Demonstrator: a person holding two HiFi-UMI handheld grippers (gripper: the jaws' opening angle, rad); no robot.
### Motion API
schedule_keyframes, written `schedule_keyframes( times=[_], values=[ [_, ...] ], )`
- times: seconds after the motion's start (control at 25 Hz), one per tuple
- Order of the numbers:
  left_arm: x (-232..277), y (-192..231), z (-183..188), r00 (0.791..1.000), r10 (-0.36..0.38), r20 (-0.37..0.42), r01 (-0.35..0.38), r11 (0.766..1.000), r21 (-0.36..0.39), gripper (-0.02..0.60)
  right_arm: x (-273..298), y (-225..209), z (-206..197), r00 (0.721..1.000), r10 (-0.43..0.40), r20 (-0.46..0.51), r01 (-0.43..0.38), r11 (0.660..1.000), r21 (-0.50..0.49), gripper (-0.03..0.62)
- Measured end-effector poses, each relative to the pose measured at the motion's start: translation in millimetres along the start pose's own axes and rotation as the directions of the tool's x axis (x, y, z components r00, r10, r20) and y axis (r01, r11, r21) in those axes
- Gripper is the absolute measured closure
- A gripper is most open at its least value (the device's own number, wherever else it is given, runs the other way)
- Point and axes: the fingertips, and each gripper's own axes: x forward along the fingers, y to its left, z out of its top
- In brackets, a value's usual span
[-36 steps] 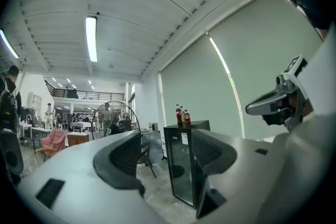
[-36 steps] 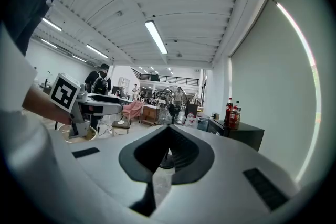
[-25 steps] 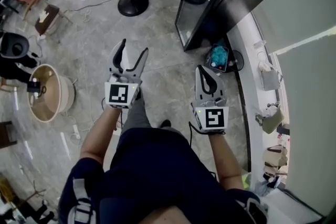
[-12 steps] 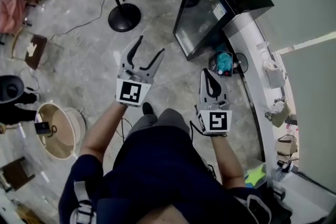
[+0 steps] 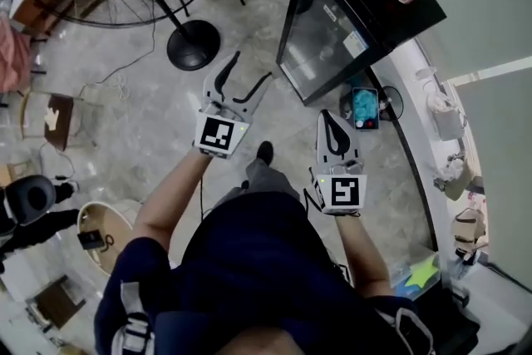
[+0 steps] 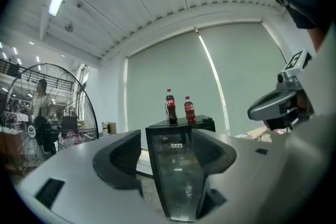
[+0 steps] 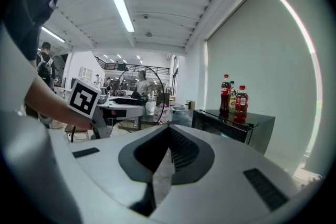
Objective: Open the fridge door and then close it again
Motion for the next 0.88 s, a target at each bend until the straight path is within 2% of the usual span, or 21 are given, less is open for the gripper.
schedule_keyframes(
  times=[0.32,0.56,0.72,0.88],
  values=[
    [119.4,42.0,-42.8,0.992,-0.121,-0.044,0.121,0.993,-0.003,0.287,85.3,-38.8,-19.7,0.997,-0.063,-0.052,0.064,0.997,0.03,0.576],
    [196.5,58.3,-90.9,0.962,-0.261,-0.084,0.263,0.965,0.016,0.287,134.1,-60.1,-20.1,0.982,-0.182,-0.049,0.184,0.982,0.051,0.576],
    [236.9,83.9,-118.4,0.933,-0.347,-0.091,0.349,0.937,-0.004,0.287,168.1,-62.6,-19.1,0.952,-0.298,-0.074,0.303,0.951,0.061,0.576],
    [275.5,106.6,-151.2,0.893,-0.437,-0.112,0.435,0.9,-0.038,0.287,205.9,-56.2,-24.5,0.899,-0.421,-0.12,0.429,0.902,0.047,0.576]
  ],
)
